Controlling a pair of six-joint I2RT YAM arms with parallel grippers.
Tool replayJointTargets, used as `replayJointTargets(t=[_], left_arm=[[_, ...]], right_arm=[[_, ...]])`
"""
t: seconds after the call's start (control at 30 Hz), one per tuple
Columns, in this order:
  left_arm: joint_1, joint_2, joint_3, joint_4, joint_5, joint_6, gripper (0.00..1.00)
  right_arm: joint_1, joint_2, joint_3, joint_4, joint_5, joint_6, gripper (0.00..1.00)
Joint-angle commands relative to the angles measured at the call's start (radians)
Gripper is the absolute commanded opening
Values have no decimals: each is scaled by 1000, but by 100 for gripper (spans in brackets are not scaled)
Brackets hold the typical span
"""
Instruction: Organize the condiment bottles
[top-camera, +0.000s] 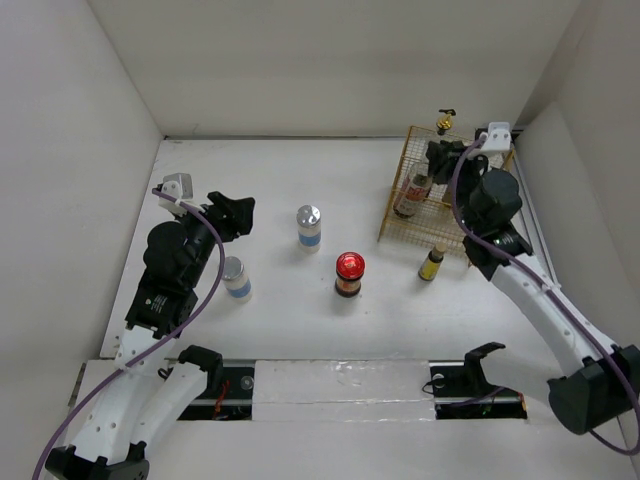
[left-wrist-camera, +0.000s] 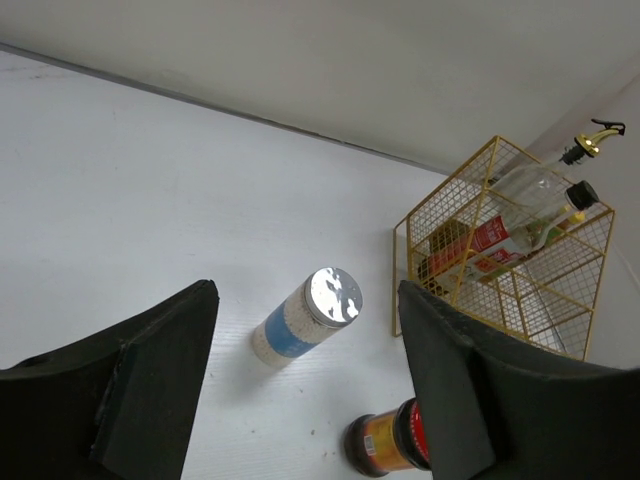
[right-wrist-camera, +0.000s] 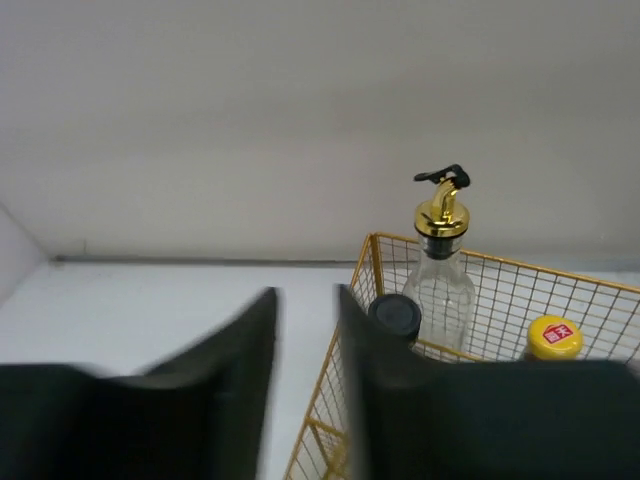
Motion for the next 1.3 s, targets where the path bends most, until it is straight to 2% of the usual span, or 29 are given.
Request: replayJointTargets(t=[0.0,0.07,0.13,0.17,0.27,0.3,0.43,0.63,0.83,1.17,1.27], left_arm=[[5,-13,0,37,12,-5,69],[5,-13,0,37,24,-5,72],[5,-13,0,37,24,-5,74],[5,-22,0,37,13,-5,74],[5,-22,0,37,13,-5,74],[5,-22,0,37,13,-5,75],[5,-22,0,37,22,-5,75],[5,-22,0,37,22,-5,75],[5,-22,0,37,13,-5,75],[5,-22,0,37,13,-5,75],[5,-22,0,37,22,-5,75]], right_arm=[[62,-93,-66,-51,-26,67,21],[123,-116,-103,-80,-110,67,6],[201,-130,-116,-154,-217,49,9],[229,-130,-116,-196,-250,30,23],[344,-130,-105,-402,-279,-17,56],[369,-130,-105,-448,-279,-28,71],[473,-95,-105,-641,-227,-28,92],[551,5,-102,-665,-238,-28,96],[562,117,-54,-660,-134,-28,100],[562,172,-65,-525,-105,-37,100],[562,200,-65,-479,-124,-37,94]])
